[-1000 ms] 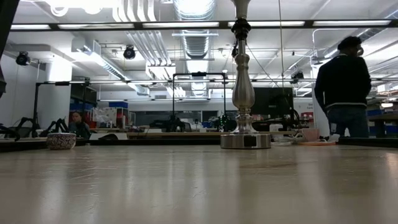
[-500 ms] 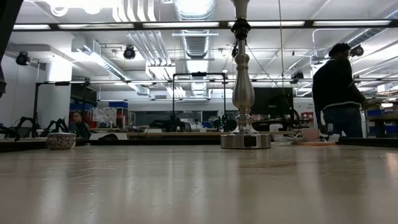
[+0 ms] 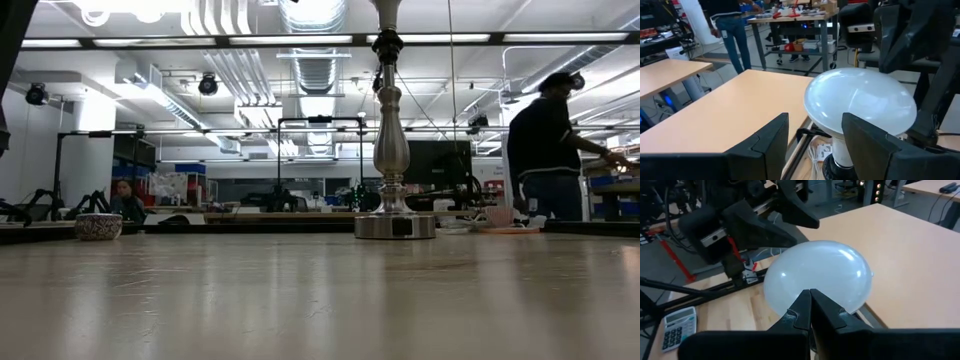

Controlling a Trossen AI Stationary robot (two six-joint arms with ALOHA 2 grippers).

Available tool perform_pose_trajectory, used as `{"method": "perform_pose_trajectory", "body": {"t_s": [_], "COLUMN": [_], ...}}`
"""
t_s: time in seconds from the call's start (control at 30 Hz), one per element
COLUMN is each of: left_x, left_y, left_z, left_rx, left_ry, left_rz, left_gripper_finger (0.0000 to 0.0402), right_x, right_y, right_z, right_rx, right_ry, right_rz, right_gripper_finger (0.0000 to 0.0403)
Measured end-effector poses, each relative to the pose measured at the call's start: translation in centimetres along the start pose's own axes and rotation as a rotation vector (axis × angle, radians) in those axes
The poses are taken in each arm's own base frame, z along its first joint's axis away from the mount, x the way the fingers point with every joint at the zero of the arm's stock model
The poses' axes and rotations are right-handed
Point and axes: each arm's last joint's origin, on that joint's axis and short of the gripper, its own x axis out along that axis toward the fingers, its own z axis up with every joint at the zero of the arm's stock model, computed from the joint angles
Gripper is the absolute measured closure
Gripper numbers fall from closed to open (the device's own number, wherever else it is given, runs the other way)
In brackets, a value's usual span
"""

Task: Screw lightbulb
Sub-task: Insert the light bulb into the lamp

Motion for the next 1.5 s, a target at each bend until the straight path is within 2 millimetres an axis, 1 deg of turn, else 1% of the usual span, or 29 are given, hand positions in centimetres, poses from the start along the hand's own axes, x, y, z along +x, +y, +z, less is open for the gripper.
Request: {"method": "perform_pose_trajectory", "body": {"t_s": [0.23,0.4,0.53,0.7,1.03,1.27,1.5], "left_x": [-0.1,-1.2,-1.8,-1.8,-1.6,-0.7,-0.2], "left_y": [0.0,0.0,-0.1,-0.1,-0.1,-0.2,-0.3], "left_z": [0.1,0.8,1.2,1.2,1.1,0.4,0.1], "left_rx": [-0.001,0.001,0.004,0.004,0.004,0.043,0.034], "left_ry": [-0.007,-0.028,-0.050,-0.048,-0.042,-0.017,-0.010], "left_rz": [-0.007,-0.025,-0.063,-0.070,-0.066,-0.042,-0.040], "left_gripper_finger": [0.0223,0.0223,0.0223,0.0223,0.0223,0.0223,0.0223], "right_x": [-0.2,-1.3,-1.6,-1.2,0.7,0.9,0.8], "right_y": [0.2,0.4,0.3,0.2,-0.2,-0.2,-0.2], "right_z": [0.2,0.8,1.0,0.9,0.5,0.5,0.4], "right_rx": [-0.002,-0.014,-0.033,-0.057,-0.068,-0.046,-0.027], "right_ry": [-0.019,-0.063,-0.079,-0.068,-0.004,0.001,0.008], "right_rz": [-0.007,-0.050,-0.075,-0.082,-0.086,-0.075,-0.075], "right_gripper_finger": [0.0403,0.0403,0.0403,0.0403,0.0403,0.0403,0.0403]}}
